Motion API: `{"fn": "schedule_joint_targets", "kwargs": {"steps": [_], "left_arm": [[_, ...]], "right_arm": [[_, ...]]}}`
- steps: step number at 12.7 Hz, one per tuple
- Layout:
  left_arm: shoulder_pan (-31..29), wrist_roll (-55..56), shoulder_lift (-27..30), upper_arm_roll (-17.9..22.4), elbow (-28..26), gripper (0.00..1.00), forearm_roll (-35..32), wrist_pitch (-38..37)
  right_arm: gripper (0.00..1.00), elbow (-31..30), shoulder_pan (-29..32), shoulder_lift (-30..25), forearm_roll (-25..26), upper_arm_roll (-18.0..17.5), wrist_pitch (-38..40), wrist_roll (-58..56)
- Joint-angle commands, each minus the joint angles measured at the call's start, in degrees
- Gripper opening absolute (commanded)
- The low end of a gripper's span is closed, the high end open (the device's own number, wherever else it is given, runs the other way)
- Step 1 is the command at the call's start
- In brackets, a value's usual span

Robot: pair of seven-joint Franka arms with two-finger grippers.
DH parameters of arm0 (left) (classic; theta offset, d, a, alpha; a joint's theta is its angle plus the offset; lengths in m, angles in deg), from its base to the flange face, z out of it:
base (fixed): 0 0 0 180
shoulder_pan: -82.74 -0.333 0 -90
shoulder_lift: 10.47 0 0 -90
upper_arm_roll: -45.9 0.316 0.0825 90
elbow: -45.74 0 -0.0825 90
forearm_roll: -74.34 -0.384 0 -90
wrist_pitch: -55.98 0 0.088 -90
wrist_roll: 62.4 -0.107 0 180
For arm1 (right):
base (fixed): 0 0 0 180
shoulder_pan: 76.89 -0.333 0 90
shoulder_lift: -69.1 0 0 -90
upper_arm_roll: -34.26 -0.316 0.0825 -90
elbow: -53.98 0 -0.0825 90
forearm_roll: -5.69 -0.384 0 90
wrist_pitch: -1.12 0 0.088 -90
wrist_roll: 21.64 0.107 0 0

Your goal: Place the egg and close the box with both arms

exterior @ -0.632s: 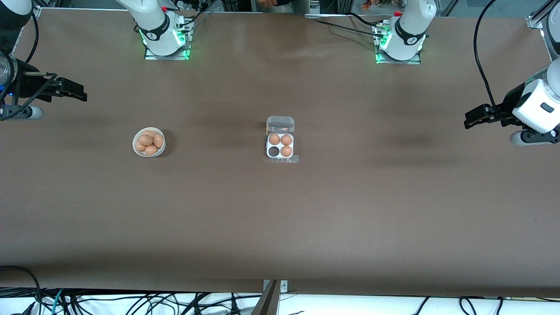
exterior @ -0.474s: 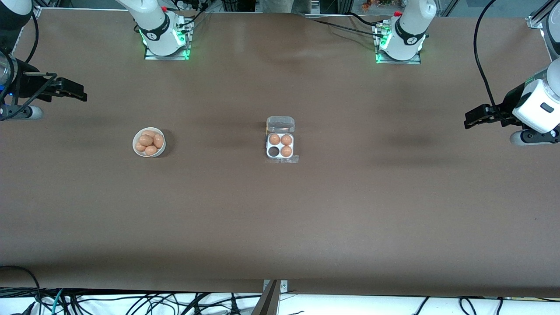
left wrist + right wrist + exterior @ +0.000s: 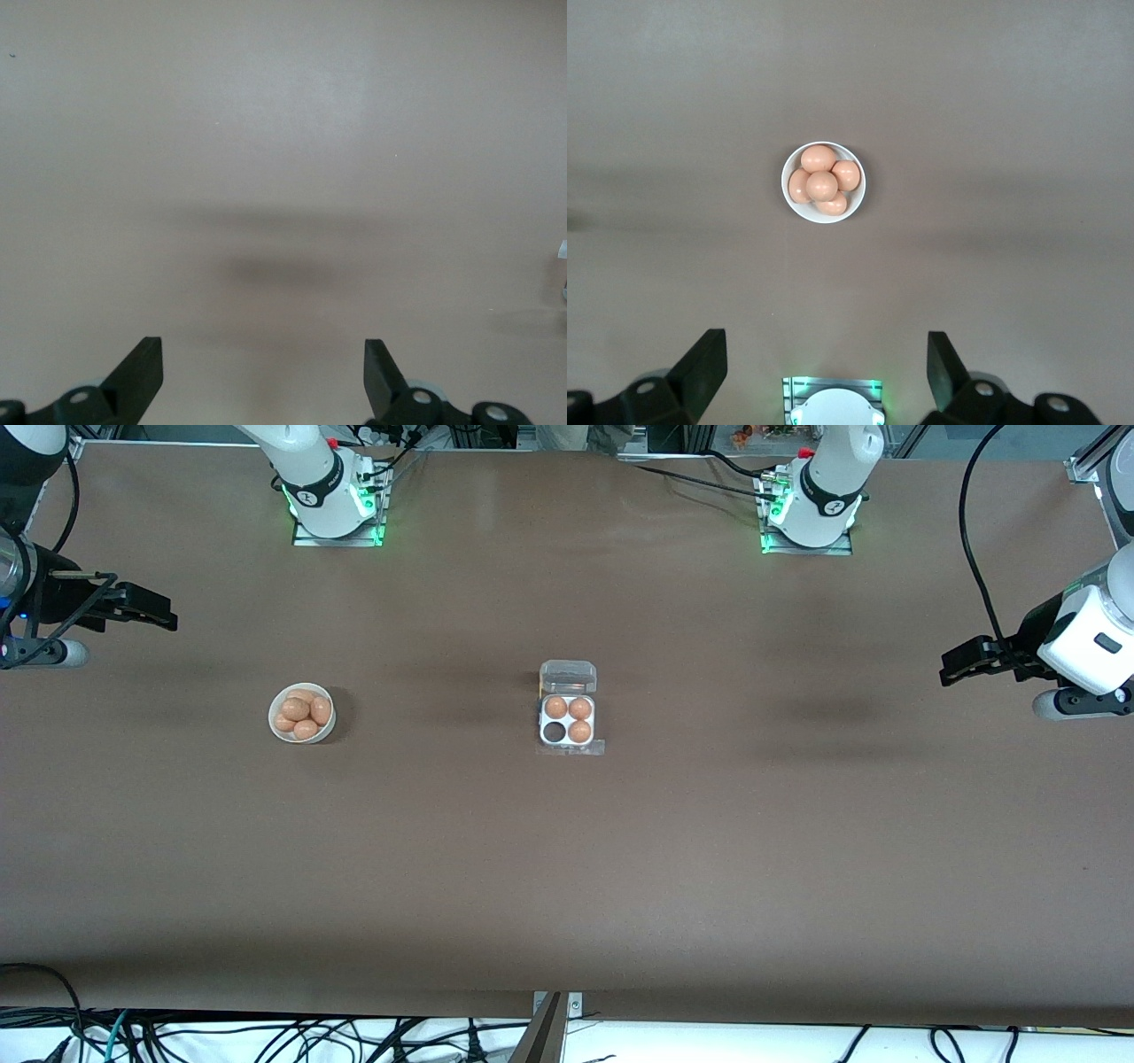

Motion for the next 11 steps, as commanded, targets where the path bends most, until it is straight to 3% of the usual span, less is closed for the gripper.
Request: {"fn": "schedule_joint_targets", "kwargs": {"steps": [1,5,8,11], "left_arm": [[-0.2,-0.9,-0.4,-0.2,1.1,1.00,-0.3,-0.2],[-0.2,-0.9,-0.4,-0.2,1.1,1.00,-0.2,-0.2],[-0.1,-0.9,-0.4,-0.2,1.1,1.00,-0.2,-0.2],[-0.1,-0.9,-0.5,-0.2,1.1,1.00,-0.2,-0.2]], "right_arm": [[1.00,-1.0,0.2,0.4,-0.3,-0.6,-1.5,1.5],[1.00,-7.9,0.2,1.8,-0.5,-0.6,-8.7,0.9],[1.00,-17.6,-0.6,2.5,-0.5,-0.6,-20.7,1.1],[1.00,-19.6,-2.2,7.7,-0.8,-0.7,-27.2,1.7]]}}
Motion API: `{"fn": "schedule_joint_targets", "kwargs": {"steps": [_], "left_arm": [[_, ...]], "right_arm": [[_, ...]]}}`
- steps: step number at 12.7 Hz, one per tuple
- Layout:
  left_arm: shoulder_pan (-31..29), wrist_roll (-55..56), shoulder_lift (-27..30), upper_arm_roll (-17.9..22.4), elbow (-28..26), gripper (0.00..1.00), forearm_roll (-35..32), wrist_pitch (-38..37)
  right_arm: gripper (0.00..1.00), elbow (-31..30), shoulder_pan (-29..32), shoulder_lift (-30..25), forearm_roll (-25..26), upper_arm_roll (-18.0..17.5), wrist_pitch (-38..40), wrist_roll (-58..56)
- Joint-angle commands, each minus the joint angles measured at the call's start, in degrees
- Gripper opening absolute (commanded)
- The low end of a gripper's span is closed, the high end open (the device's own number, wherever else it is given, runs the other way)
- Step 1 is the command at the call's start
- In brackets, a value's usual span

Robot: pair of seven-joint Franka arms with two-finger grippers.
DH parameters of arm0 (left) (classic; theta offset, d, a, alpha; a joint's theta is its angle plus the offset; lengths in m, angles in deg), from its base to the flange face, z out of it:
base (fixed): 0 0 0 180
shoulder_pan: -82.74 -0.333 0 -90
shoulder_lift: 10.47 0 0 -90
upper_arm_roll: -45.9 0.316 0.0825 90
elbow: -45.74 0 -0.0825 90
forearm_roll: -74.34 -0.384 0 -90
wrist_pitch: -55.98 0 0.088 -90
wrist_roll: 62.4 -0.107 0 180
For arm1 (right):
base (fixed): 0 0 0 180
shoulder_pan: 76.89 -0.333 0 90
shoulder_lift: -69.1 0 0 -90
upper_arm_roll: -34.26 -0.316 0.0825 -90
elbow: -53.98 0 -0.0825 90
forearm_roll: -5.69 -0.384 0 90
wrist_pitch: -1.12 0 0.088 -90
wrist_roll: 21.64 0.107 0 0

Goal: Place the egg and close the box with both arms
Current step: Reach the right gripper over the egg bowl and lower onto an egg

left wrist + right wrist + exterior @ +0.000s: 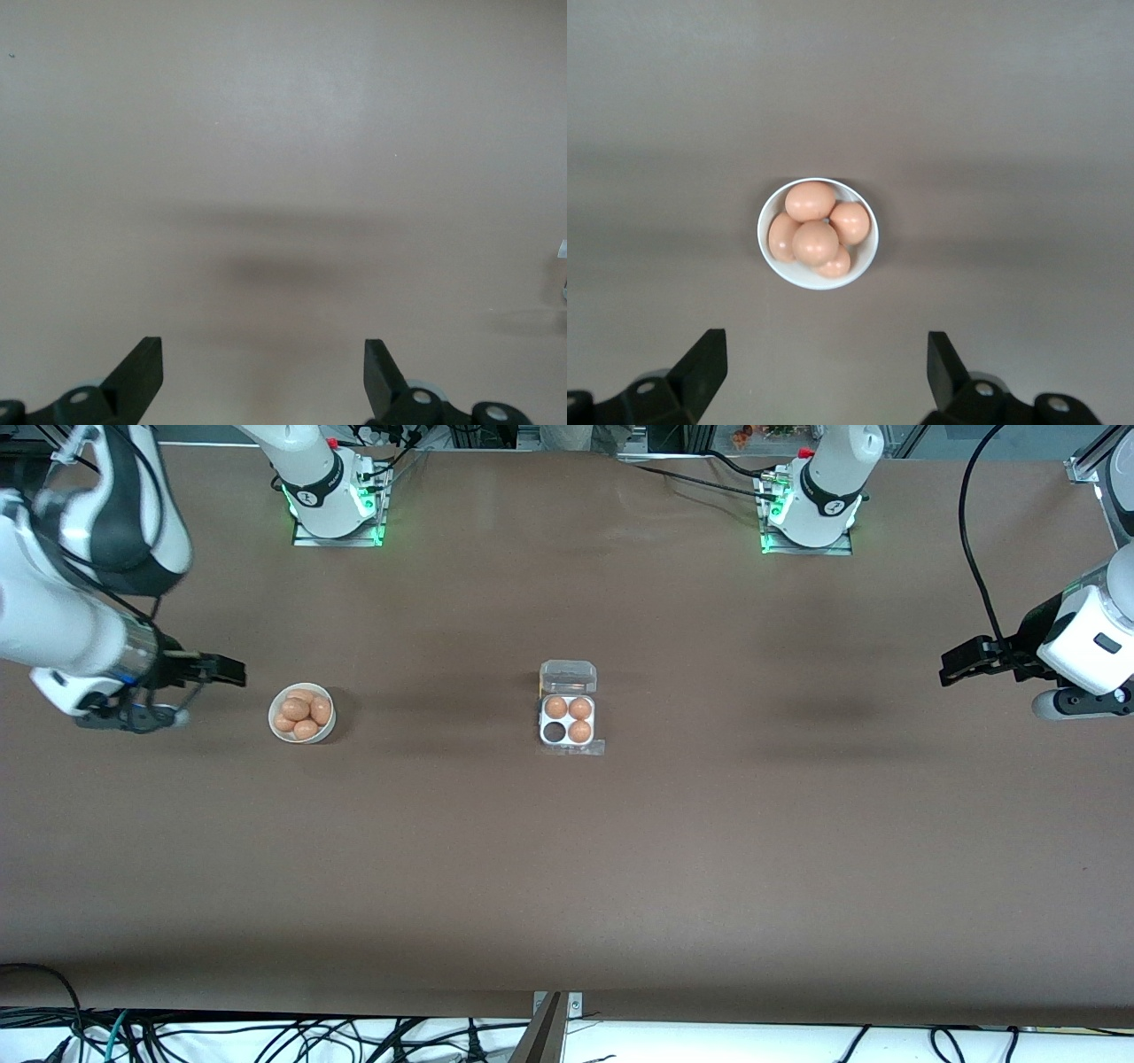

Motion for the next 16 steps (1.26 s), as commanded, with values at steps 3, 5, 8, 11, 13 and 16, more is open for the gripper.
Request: {"fn": "schedule_joint_targets", "kwargs": {"steps": [3,5,8,11,13,16], "left_arm": [[0.0,-0.9,-0.4,-0.2,1.1,1.00,-0.2,-0.2],[0.0,-0.9,-0.3,-0.2,1.1,1.00,-0.2,-0.2],[0.0,-0.9,-0.3,-0.2,1.1,1.00,-0.2,-0.2],[0.0,-0.9,-0.4,-0.2,1.1,1.00,-0.2,-0.2],[0.2,-0.8,-0.3,-0.2,1.1,1.00,-0.2,-0.2],[0.2,-0.9,-0.4,-0.2,1.1,1.00,-0.2,-0.2]], "right_arm": [[1.00,-8.1,-1.1,2.3,-0.8,-0.3,-12.7,1.4],[1.00,-12.3,-1.1,2.6,-0.8,-0.6,-18.6,1.5],[1.00,-15.8,-1.3,3.6,-0.8,-1.0,-23.8,3.2],[0.99,-16.6,-1.2,5.5,-0.8,-1.3,-27.1,3.2],[0.99,-16.6,-1.3,6.3,-0.8,-1.3,-28.0,3.2],[0.99,-16.5,-1.2,7.0,-0.8,-1.7,-29.0,3.2]]}}
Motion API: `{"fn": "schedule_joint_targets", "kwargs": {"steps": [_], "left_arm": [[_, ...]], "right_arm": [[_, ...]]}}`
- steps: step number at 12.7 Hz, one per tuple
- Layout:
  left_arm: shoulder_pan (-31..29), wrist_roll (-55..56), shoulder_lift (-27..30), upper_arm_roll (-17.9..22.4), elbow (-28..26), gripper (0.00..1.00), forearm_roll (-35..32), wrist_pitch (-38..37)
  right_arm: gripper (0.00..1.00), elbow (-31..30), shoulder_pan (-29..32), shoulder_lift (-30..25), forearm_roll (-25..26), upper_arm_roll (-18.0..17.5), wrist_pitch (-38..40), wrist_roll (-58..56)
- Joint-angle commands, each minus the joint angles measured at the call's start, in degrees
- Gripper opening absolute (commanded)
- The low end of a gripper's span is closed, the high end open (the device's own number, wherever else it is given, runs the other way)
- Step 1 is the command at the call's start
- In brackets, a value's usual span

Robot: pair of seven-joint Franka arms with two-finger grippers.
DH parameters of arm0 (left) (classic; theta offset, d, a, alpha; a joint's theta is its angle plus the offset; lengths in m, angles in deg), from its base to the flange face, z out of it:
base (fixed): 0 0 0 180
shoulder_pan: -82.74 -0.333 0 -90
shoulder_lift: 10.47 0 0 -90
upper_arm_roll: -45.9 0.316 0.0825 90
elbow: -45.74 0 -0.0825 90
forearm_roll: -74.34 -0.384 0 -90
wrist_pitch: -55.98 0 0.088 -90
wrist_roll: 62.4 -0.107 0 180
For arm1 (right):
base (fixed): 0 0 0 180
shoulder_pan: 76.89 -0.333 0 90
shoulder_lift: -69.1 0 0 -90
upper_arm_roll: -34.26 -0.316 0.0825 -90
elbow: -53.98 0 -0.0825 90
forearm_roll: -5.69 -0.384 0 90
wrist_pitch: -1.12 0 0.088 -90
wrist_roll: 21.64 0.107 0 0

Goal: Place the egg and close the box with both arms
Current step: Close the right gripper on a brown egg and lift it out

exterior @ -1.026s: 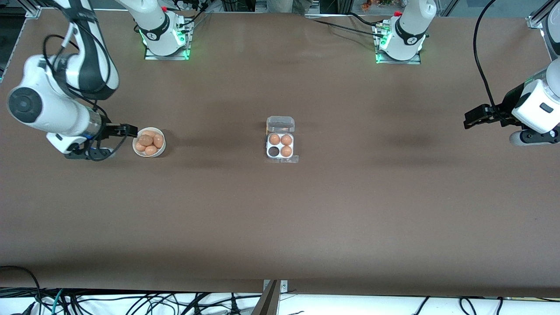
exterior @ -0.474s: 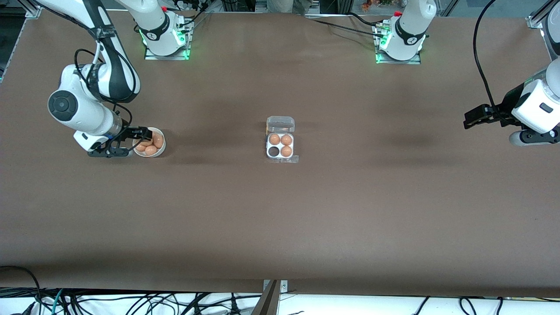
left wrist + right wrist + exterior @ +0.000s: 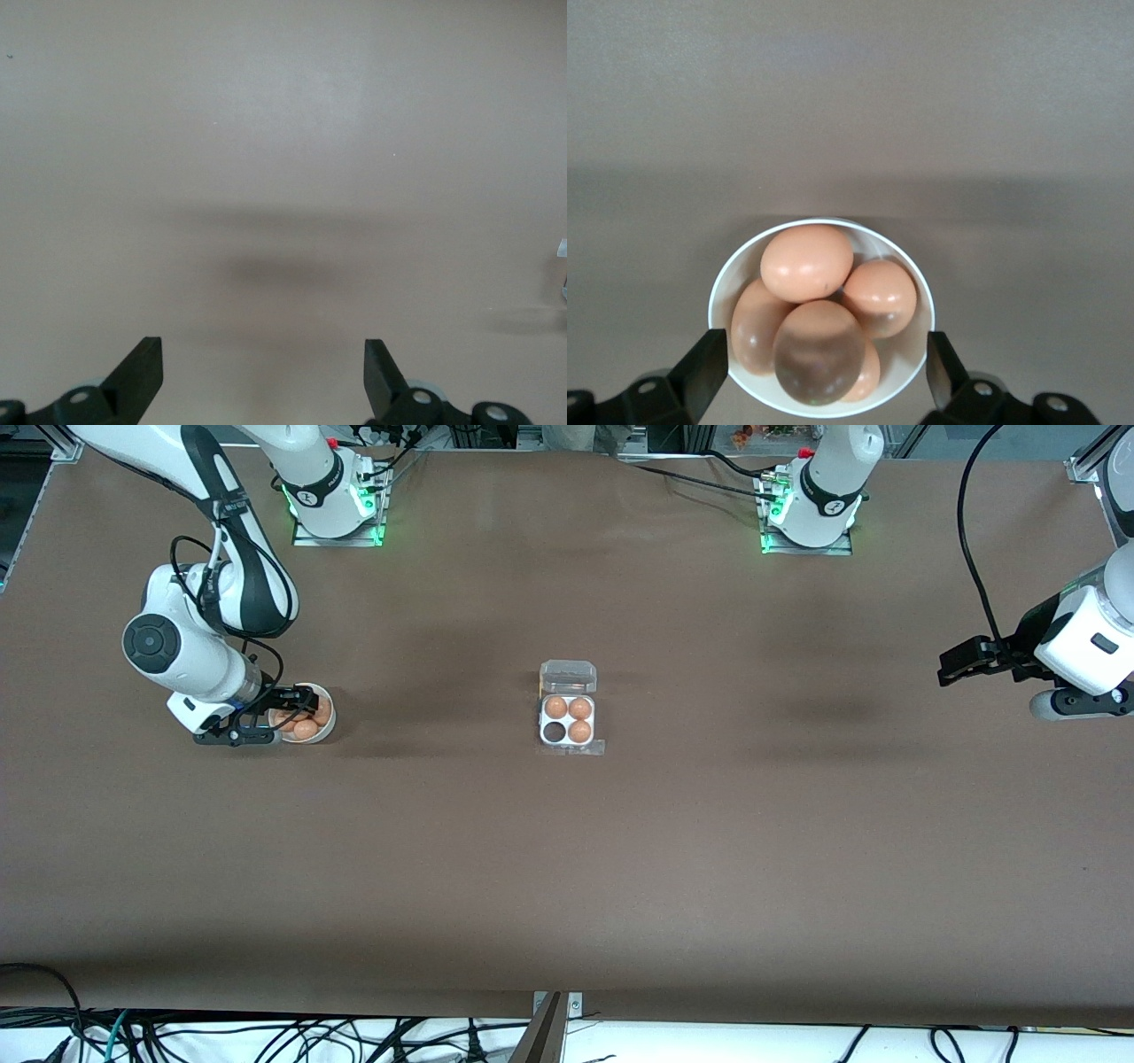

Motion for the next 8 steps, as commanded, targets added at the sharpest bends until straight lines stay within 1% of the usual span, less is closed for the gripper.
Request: {"fn": "schedule_joint_targets", "kwargs": {"steps": [1,2,3,4,5,7,8], "left_arm": [[0.1,-0.9,-0.4,-0.1,1.1,1.00,-0.2,-0.2],[0.1,-1.0,-0.3,-0.1,1.1,1.00,-0.2,-0.2],[0.0,-1.0,-0.3,-0.2,1.1,1.00,-0.2,-0.2],[0.1,-2.0,-0.3,-0.2,1.1,1.00,-0.2,-0.2],[0.0,-4.1,-0.3,-0.2,1.1,1.00,-0.2,-0.2],[-0.5,-5.8,-0.3,-0.1,1.1,1.00,-0.2,-0.2],[-0.5,-5.8,-0.3,-0.1,1.1,1.00,-0.2,-0.2]], "right_arm": [[0.99,-0.4,-0.2,0.1,-0.7,-0.3,-1.1,0.7],[0.99,-0.4,-0.2,0.1,-0.7,-0.3,-1.1,0.7],[0.92,-0.4,-0.2,0.1,-0.7,-0.3,-1.1,0.7],[0.80,-0.4,-0.2,0.1,-0.7,-0.3,-1.1,0.8],[0.64,-0.4,-0.2,0.2,-0.7,-0.3,-1.1,0.7],[0.29,-0.7,-0.2,0.2,-0.7,-0.3,-1.1,0.8],[0.14,-0.7,-0.2,0.2,-0.7,-0.3,-1.1,0.7]]}}
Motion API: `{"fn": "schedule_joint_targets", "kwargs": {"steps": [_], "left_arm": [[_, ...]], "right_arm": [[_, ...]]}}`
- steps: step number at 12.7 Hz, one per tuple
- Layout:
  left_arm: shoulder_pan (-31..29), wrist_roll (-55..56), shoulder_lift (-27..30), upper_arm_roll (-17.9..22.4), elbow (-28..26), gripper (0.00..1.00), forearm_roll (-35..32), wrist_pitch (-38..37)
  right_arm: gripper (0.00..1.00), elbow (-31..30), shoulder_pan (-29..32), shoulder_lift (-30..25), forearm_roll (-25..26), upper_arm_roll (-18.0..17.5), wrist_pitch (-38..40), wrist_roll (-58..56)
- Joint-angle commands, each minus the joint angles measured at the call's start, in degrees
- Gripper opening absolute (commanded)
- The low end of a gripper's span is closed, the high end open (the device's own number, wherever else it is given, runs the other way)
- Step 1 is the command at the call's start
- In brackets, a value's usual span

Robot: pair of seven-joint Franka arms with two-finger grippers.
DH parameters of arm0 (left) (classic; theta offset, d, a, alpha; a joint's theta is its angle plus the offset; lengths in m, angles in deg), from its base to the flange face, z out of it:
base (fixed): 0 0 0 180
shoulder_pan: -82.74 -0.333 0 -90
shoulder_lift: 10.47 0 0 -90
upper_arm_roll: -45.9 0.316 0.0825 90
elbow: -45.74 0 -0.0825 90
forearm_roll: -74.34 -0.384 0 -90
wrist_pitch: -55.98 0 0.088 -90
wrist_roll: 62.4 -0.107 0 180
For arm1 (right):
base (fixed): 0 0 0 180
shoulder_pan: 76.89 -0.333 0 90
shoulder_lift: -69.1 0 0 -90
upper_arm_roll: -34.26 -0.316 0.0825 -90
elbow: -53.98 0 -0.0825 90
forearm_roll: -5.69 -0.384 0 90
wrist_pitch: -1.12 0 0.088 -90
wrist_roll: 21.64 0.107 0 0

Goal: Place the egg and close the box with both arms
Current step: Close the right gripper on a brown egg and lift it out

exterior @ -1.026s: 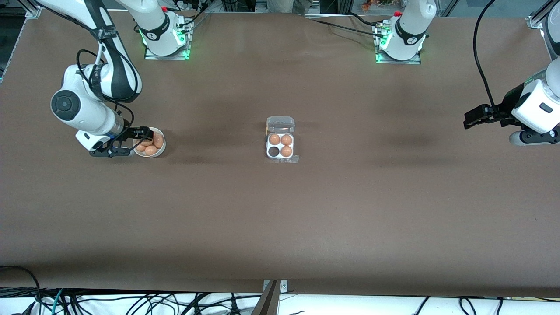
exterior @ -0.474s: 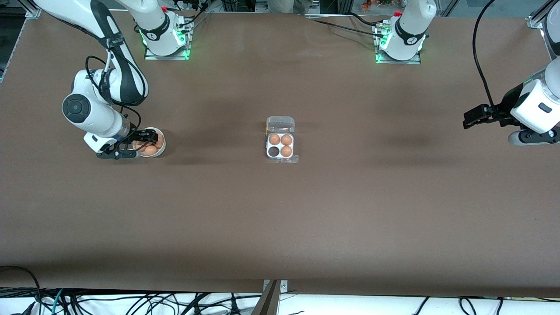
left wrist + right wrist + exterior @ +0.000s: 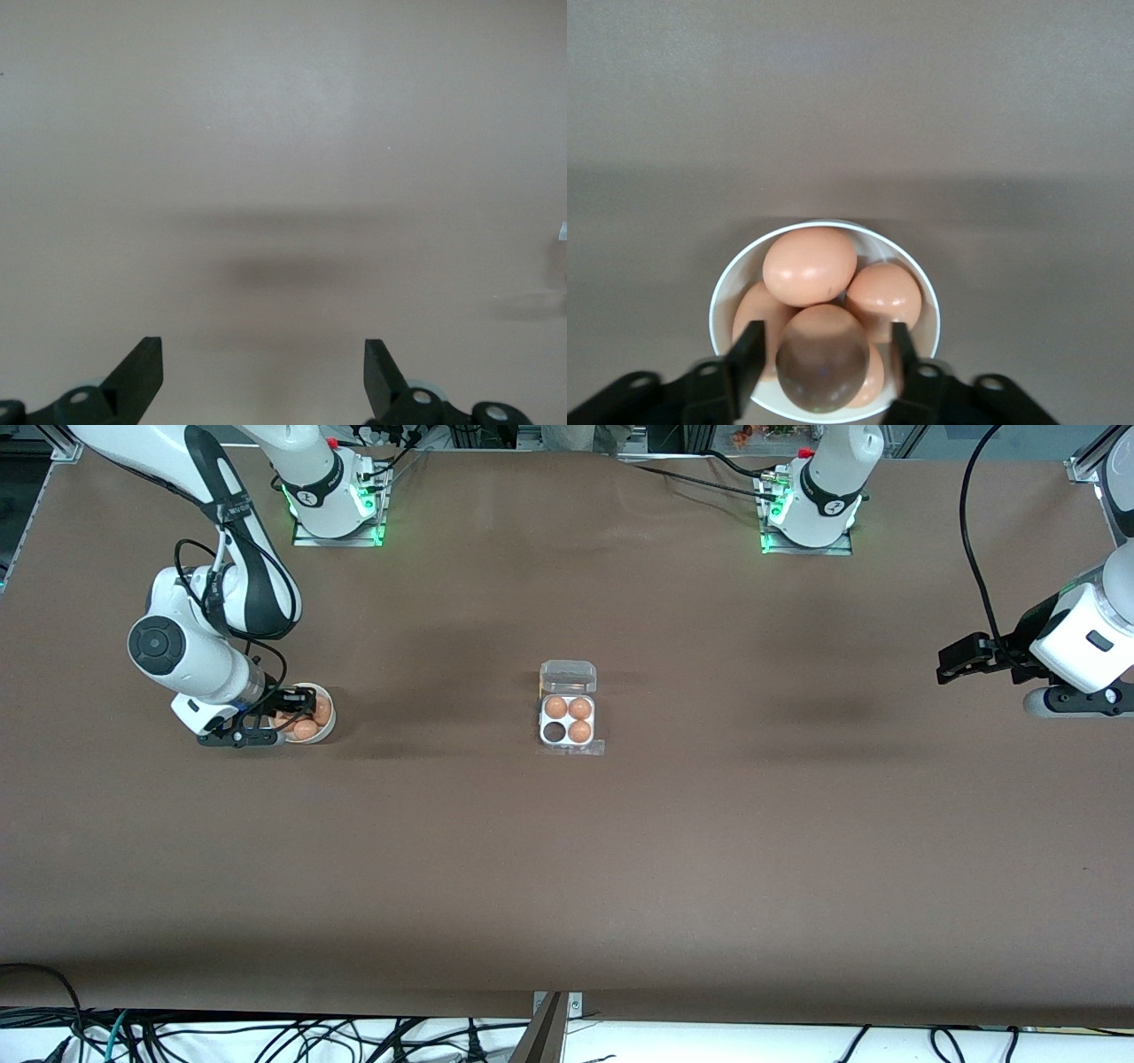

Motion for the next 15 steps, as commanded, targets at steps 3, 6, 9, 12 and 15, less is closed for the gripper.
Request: {"fn": "schedule_joint_targets", "kwargs": {"steps": [3,6,9,12,15], "left_arm": [[-0.5,-2.1,-0.3,0.0,1.1,1.00,-0.2,-0.2],[-0.5,-2.1,-0.3,0.0,1.1,1.00,-0.2,-0.2],[-0.5,-2.1,-0.3,-0.1,1.1,1.00,-0.2,-0.2],[-0.3,-2.1,-0.3,-0.1,1.1,1.00,-0.2,-0.2],[-0.1,-2.1,-0.3,-0.1,1.0,1.00,-0.2,-0.2]], "right_arm": [[0.00,-0.6,-0.2,-0.3,-0.7,-0.3,-0.5,0.5],[0.00,1.1,-0.2,-2.6,-0.7,-0.9,3.9,1.3],[0.00,9.5,-0.2,-6.1,-0.7,-0.4,18.8,1.4],[0.00,21.3,-0.1,-8.8,-0.7,0.8,35.0,1.4],[0.00,37.3,0.5,-8.0,-1.8,0.8,51.3,1.2]]}}
